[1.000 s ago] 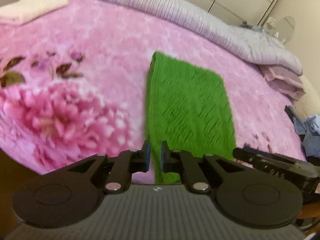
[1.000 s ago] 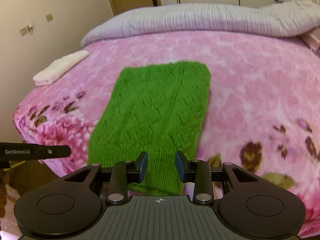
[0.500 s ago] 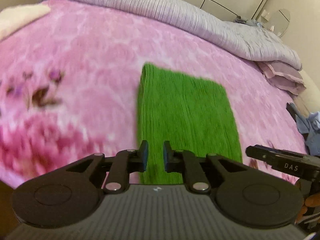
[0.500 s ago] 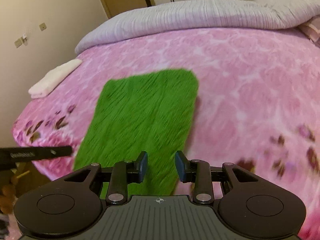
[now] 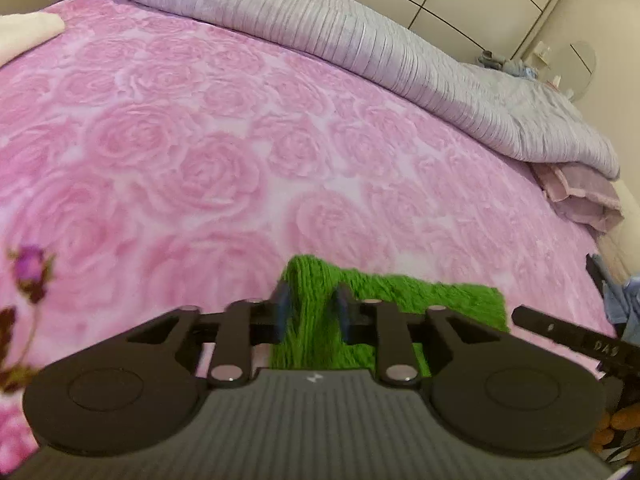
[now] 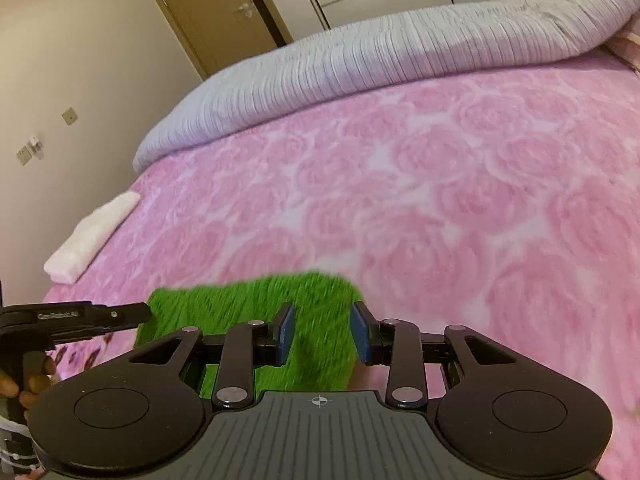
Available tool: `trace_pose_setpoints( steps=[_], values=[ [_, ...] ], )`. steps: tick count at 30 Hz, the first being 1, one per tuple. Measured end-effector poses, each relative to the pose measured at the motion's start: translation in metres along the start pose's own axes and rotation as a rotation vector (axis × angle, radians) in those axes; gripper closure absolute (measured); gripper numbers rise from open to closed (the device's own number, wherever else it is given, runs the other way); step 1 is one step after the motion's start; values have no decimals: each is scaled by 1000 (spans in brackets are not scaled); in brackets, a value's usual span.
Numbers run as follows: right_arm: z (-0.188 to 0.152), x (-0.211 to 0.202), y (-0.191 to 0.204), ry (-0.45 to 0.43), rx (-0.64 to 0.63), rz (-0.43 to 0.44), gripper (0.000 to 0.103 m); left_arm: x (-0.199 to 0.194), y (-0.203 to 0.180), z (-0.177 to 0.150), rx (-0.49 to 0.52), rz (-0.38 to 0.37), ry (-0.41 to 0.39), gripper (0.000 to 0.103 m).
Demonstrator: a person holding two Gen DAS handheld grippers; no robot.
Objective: Fold clothes
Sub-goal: 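Pat the folded vest strip flat with both grippers and withdraw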
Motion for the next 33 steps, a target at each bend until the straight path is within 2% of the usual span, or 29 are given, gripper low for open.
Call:
trace_pose_setpoints(
  steps=[2,4,6,9,12,14,17,18,21,23,27,30,33],
  values=[
    [1,12,-3,5,-12,-2,69,18,0,-2,34,27,2,88],
    [-5,34,-3,61,-55,-34,69,34,1,-5,79,58,-5,85],
    [-9,45,-2,86,-93,-65,69,32,-6,-2,111,77,-10,86],
    [-1,31,-3,90,-83,-55,69,14,-17,1,163,91,-44,87],
    [5,13,2,33,-86,-61,69,-2,-27,1,189,89,-99,87],
    [7,13,6,17,-105,-66,69,6,-30,-2,215,112,-73,87],
    [-6,38,9,109,-123,-67,69,27,-24,-9,220,154,-3,85],
    [-9,37,9,107,-114,-70,69,21,-23,-12,202,147,-18,85],
    [-12,16,10,78,-75,-73,69,-9,-27,-20,189,132,-36,87],
    [-17,-12,18,48,-57,-55,69,-32,-31,-35,182,141,-40,87],
    [-48,-63,47,38,-83,-38,69,-73,-42,-76,184,130,-23,88],
    [-71,-85,72,40,-113,-47,69,-87,-52,-112,192,94,-2,88],
    [-87,-82,84,64,-109,-50,69,-75,-53,-132,205,137,30,86]
  ],
)
Point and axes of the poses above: each gripper's, at about its wrist camera, not at the fingertips, and x roughly the way its jaws point, y to its left, z to its top, the point moved 2 cm from there along x, roughly the way its jaws point, and after that the axes turned 13 degrees about -x, right-handed, at the moved point
